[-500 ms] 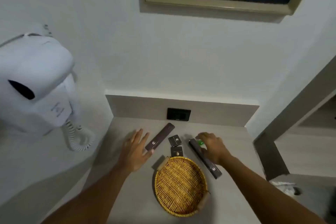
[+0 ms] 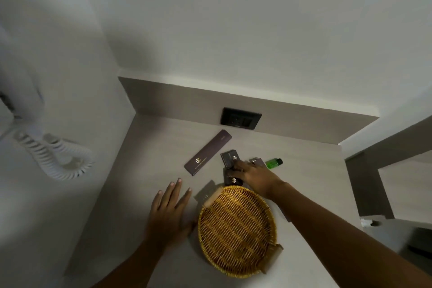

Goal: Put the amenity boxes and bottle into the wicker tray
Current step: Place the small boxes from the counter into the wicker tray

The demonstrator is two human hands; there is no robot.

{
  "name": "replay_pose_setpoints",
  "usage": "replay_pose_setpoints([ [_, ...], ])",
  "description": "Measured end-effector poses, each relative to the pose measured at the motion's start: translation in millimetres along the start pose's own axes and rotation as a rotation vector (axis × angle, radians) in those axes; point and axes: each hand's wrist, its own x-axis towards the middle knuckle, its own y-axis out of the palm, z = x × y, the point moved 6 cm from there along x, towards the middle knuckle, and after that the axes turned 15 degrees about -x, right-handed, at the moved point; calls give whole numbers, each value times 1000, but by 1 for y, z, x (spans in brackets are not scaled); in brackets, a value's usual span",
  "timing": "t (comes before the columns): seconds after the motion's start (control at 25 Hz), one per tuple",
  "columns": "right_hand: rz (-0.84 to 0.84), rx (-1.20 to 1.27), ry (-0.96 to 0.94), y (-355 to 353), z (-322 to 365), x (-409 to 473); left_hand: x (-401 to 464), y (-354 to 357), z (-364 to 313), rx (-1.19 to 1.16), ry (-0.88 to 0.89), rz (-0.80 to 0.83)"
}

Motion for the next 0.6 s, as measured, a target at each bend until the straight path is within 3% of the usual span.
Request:
replay_pose_setpoints([
  [0.16,27,20,-2,7,1,14,1,-1,3,-26,24,-102],
  [0.6,7,-123,13,0,-10,27,-1,-1,6,-38,49,-173],
])
